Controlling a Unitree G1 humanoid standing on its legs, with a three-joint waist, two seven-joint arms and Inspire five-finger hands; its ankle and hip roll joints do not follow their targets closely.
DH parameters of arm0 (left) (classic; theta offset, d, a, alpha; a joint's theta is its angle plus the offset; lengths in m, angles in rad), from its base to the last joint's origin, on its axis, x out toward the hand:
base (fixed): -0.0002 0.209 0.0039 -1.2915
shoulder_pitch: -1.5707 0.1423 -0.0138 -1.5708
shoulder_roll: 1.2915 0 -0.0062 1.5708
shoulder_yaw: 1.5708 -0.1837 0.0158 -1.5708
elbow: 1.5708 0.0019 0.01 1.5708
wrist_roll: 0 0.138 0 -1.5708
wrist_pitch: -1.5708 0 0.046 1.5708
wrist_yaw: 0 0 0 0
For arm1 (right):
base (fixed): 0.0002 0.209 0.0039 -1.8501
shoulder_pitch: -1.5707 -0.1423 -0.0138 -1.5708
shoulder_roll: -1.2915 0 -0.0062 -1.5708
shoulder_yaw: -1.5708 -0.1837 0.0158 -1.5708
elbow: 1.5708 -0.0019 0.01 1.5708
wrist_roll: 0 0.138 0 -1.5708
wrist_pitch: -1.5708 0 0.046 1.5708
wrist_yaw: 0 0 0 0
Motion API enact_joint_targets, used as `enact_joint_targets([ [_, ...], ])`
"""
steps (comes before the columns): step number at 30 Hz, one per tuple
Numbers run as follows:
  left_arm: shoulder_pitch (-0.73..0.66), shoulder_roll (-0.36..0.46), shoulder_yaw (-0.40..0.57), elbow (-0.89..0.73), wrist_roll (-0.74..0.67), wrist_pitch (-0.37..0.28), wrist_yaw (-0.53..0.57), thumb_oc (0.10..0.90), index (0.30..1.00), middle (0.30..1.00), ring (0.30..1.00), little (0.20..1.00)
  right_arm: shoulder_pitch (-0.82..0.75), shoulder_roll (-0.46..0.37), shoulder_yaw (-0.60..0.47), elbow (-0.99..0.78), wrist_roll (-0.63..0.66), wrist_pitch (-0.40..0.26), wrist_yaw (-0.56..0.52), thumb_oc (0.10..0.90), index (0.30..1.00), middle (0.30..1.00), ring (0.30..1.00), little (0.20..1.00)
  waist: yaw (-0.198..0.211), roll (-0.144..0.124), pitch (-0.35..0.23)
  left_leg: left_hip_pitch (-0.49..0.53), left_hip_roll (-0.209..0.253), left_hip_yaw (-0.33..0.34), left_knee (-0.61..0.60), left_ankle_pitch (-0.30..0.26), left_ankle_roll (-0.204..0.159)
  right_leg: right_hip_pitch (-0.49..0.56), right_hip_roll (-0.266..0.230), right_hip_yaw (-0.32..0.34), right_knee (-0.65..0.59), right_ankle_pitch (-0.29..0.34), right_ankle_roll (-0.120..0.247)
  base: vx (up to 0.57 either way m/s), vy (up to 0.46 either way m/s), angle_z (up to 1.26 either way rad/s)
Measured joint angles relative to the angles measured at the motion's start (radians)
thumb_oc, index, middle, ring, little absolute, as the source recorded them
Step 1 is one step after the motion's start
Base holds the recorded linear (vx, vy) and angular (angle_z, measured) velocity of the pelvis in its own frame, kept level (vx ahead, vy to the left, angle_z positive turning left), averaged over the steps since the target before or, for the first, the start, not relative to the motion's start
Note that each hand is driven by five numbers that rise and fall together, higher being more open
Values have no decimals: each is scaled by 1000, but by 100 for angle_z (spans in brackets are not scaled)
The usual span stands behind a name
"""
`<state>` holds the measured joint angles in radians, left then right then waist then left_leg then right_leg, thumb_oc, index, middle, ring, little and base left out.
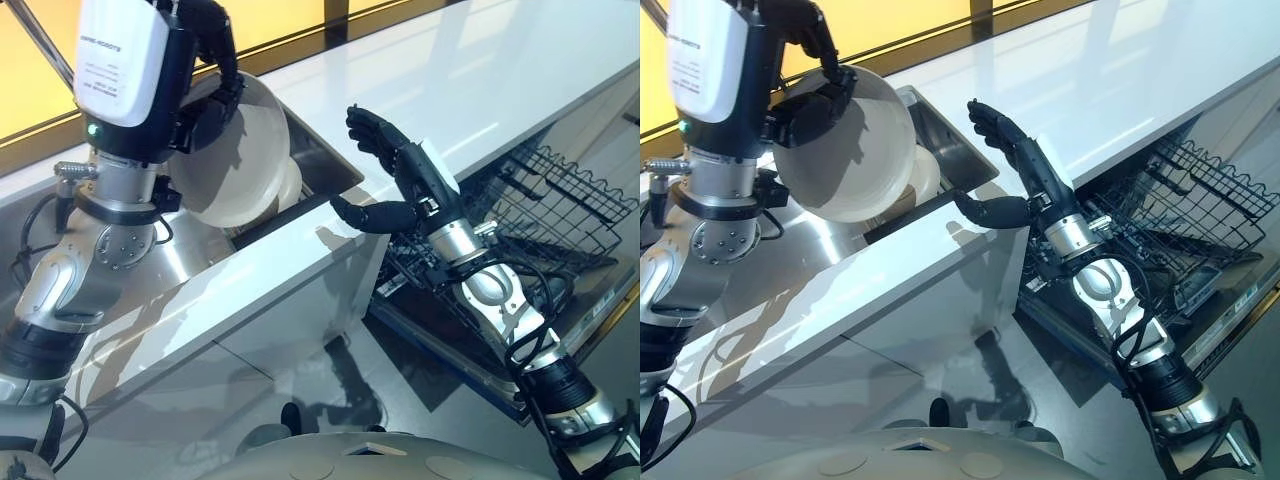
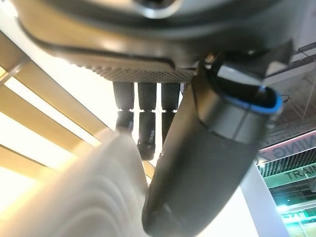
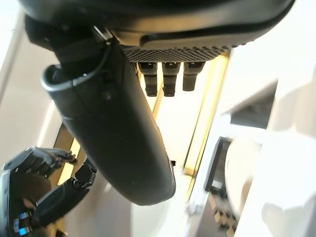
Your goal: Pick up plates and place into dishwasher.
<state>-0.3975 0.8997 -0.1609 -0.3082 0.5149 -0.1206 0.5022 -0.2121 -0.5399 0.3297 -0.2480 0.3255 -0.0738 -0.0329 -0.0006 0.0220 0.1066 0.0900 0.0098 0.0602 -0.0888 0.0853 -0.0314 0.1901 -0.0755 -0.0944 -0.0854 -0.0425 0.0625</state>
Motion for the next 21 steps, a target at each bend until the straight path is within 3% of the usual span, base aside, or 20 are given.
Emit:
enact_joint_targets([
  [6, -29, -29, -35, -4, 16, -22, -35, 100, 300, 300, 300, 200, -6, 53, 3, 0, 167, 62, -4, 800, 900, 900, 900, 900, -1, 0, 0, -9, -1, -1, 0, 1, 0, -7, 0, -2, 0, 0, 0, 0, 0, 0],
  [16, -63, -31, -146, -4, 16, -68, -123, 100, 300, 300, 300, 200, -45, 100, 2, 14, 228, 88, -79, 800, 900, 900, 900, 900, -5, 0, 0, -12, -1, -3, 0, 1, 0, -8, 0, -5, -1, 0, 0, 0, 0, 0],
  [21, -77, -35, -157, -9, 16, -79, -154, 100, 300, 300, 300, 200, -60, 114, 2, 15, 208, 88, -114, 800, 900, 900, 900, 900, -9, 0, 0, -12, -1, -2, 0, 1, 0, -8, 0, -4, -1, 0, 0, 0, 0, 0],
])
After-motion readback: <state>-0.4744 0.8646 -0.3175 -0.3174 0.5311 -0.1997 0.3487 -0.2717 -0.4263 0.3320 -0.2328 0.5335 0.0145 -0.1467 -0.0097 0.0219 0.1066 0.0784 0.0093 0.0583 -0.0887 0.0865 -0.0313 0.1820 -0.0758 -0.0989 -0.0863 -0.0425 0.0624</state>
